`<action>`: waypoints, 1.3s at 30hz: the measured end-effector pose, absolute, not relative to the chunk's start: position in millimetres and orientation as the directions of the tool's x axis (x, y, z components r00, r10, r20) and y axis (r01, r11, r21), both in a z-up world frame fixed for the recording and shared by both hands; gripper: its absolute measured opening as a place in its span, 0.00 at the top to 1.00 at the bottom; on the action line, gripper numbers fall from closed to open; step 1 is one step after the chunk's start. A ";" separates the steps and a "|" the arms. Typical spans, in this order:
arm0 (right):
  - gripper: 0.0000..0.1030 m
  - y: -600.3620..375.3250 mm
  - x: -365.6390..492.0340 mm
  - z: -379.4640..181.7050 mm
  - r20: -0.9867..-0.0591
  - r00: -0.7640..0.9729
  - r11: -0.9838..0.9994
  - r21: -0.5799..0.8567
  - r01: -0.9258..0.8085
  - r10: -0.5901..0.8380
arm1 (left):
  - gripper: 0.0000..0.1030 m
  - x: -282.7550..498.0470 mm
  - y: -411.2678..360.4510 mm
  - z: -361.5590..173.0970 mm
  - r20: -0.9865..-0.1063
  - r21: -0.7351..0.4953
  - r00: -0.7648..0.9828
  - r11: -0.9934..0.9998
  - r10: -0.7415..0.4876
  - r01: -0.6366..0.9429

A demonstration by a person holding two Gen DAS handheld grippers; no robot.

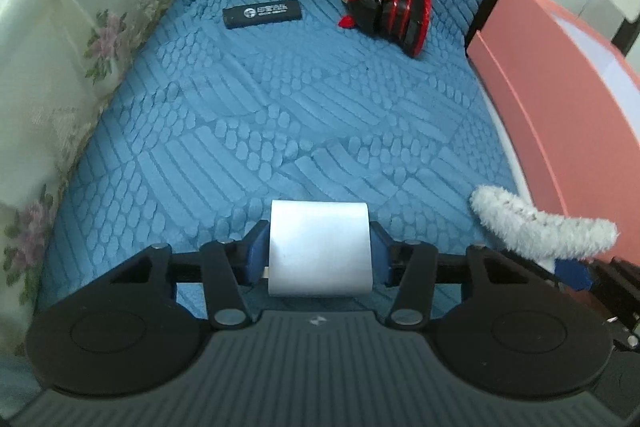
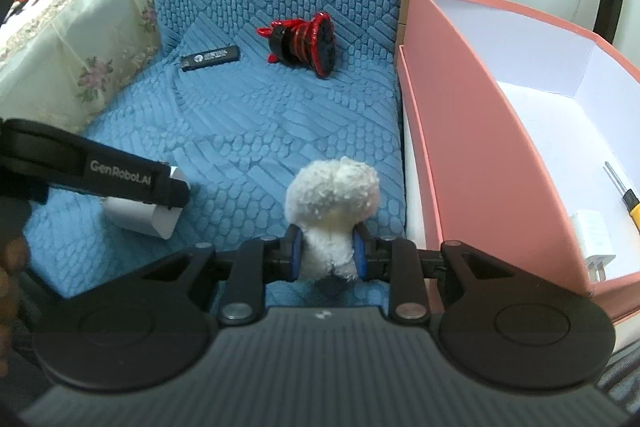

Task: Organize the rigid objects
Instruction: 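Lift the plush toy with the right gripper while the left lifts the charger, then carry the plush toy and charger over the pink box with both grippers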

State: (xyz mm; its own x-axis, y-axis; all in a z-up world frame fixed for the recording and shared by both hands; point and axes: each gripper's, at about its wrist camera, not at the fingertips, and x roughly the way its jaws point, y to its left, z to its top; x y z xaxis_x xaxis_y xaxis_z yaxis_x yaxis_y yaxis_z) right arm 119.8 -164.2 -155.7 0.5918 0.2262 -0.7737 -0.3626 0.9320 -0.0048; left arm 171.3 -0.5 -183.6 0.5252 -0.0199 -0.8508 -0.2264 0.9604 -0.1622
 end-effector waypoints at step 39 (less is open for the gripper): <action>0.72 -265.0 143.7 74.0 -0.612 0.729 0.938 0.066 -0.339 0.307 | 0.44 182.3 -120.2 53.9 -0.700 -0.321 0.686 0.945 -0.197 -0.056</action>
State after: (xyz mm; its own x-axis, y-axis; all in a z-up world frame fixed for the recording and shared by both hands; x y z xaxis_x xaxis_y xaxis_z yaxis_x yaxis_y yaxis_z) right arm 143.7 -265.0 74.0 0.7292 0.3066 -0.6118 -0.3388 0.9385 0.0664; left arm 182.3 -120.2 53.9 0.6860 -0.1973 -0.7004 -0.0559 0.9454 -0.3210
